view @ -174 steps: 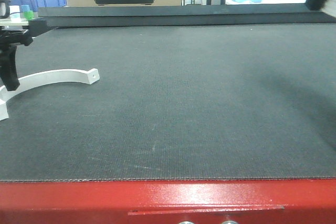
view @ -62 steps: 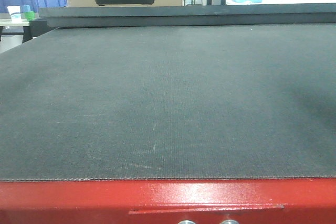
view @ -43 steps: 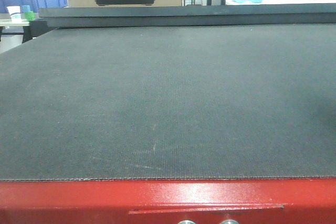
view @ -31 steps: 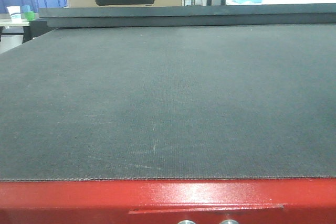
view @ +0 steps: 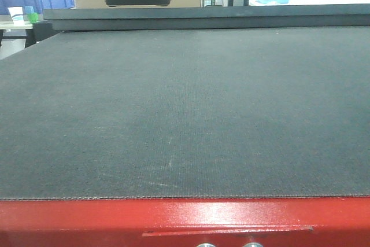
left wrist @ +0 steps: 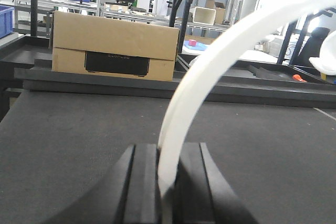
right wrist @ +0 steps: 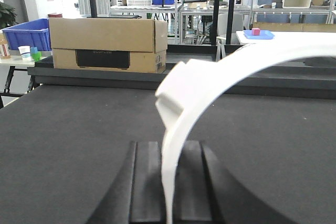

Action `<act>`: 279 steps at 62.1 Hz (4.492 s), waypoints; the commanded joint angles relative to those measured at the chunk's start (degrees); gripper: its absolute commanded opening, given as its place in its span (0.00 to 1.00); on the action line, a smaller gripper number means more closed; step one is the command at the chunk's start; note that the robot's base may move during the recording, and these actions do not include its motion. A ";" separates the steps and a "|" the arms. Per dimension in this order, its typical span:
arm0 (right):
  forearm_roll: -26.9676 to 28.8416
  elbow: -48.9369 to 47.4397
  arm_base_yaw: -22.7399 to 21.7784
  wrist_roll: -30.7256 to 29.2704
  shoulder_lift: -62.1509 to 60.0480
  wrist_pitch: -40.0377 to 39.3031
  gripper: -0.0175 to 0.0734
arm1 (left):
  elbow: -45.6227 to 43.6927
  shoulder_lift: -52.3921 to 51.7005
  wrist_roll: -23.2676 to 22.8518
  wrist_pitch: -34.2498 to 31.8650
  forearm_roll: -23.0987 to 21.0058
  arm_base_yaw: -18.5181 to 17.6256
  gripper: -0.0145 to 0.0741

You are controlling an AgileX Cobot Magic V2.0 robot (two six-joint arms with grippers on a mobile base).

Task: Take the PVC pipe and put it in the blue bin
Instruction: 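Drive the base back from the table holding both pipe pieces, then drive the base across the room toward the shelf of blue bins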

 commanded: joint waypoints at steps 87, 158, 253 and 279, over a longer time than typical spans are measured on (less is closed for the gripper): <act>-0.16 0.09 -0.04 -0.45 -0.47 -1.90 0.01 | -0.07 -0.32 0.00 -1.12 0.26 -0.17 0.04; -0.16 0.09 -0.04 -0.45 -0.47 -1.90 0.01 | -0.07 -0.43 0.00 -1.19 0.26 -0.17 0.04; -0.16 0.09 -0.04 -0.45 -0.47 -2.12 0.01 | -0.07 -0.37 0.00 -1.19 0.37 -0.17 0.04; -0.16 0.09 -0.04 -0.45 -0.47 -2.12 0.01 | -0.07 -0.37 0.00 -1.19 0.37 -0.17 0.04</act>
